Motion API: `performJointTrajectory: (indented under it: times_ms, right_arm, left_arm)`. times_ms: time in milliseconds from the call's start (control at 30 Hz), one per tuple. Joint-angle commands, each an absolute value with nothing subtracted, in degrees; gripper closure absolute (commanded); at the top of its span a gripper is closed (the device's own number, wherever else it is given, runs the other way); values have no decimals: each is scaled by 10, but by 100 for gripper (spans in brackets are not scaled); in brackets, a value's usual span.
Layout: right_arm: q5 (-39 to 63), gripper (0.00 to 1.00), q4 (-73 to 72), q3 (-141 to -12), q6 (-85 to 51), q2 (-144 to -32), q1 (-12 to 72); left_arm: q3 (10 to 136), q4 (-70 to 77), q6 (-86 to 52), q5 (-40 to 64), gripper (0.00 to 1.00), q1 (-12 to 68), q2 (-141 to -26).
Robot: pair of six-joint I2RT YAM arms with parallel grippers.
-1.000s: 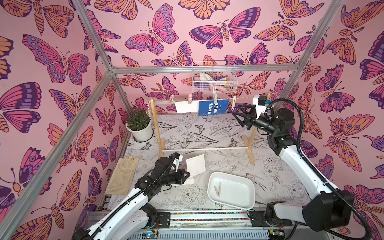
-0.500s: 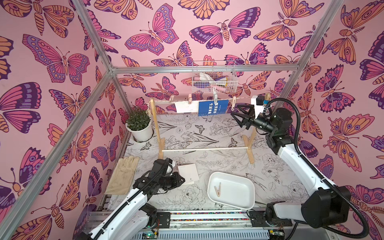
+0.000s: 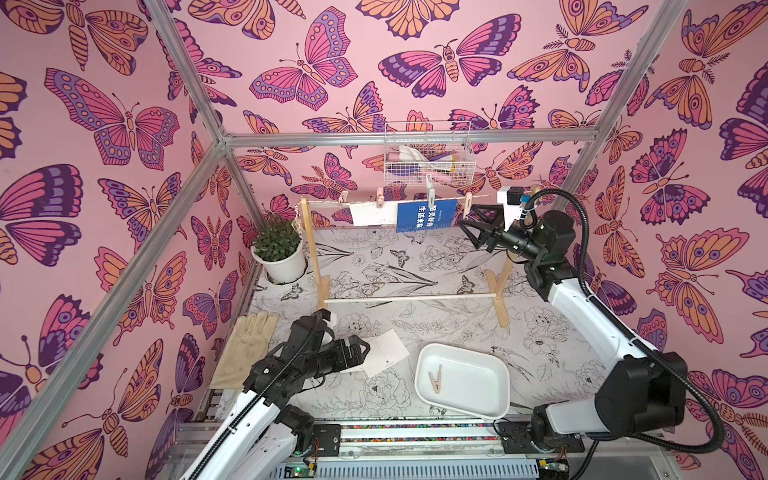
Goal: Remove the postcards from the strings
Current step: Remove the clamp from the clothesline.
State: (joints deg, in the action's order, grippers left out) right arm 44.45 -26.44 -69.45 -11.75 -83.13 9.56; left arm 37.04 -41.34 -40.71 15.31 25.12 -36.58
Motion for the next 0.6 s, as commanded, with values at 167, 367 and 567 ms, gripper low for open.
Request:
performJointTrajectory:
  times_ms: [167, 367, 567]
  right_arm:
    - [487, 23, -380, -755, -191, -881, 93]
    - [524, 25, -382, -792, -213, -920, 96]
    - [556, 30, -363, -796, -208, -923, 99]
  left_arm:
    - [363, -301, -375, 160, 0, 248, -402]
    - [365, -265, -359, 179, 0, 248, -427]
    - [366, -255, -352, 180, 0, 248, -436]
